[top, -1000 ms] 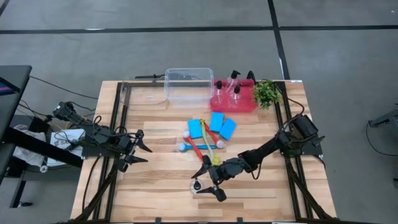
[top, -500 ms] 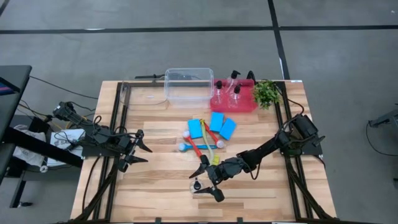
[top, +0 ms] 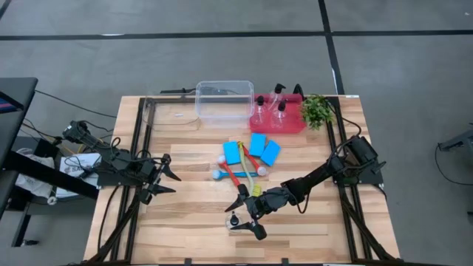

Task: Pick & Place Kitchen Sink Supplies
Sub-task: Put the transparent bottle into the red bin

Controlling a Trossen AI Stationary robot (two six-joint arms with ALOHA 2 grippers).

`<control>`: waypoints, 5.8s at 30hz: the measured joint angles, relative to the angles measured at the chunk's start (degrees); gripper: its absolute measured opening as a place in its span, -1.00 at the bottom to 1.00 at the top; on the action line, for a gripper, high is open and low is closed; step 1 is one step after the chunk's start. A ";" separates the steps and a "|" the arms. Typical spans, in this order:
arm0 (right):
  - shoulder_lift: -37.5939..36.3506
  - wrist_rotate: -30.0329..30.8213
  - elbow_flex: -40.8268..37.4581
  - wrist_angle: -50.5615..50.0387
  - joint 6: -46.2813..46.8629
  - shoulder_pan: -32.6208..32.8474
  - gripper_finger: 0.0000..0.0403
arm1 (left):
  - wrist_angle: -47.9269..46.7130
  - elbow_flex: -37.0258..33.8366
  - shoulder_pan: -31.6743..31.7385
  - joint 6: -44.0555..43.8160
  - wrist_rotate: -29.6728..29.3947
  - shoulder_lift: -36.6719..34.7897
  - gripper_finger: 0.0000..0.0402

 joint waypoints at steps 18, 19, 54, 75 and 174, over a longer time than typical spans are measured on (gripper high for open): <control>0.00 -1.38 -0.02 0.00 0.12 0.09 0.15 | 0.42 0.00 0.00 0.00 0.01 0.00 0.01; 0.00 -1.40 -0.04 -0.02 0.11 0.11 0.12 | 0.42 0.00 0.00 0.00 0.02 0.00 0.01; -1.65 -3.06 -0.09 -0.11 3.03 0.90 -0.37 | 0.46 0.01 0.02 0.00 0.00 0.00 0.01; -24.31 -1.53 -0.28 -26.11 1.10 1.18 -0.38 | 0.90 0.00 0.02 0.00 0.00 0.30 0.01; -42.11 18.16 -15.69 -27.05 5.11 -68.04 -0.29 | 0.87 0.00 0.01 0.00 0.01 0.31 0.01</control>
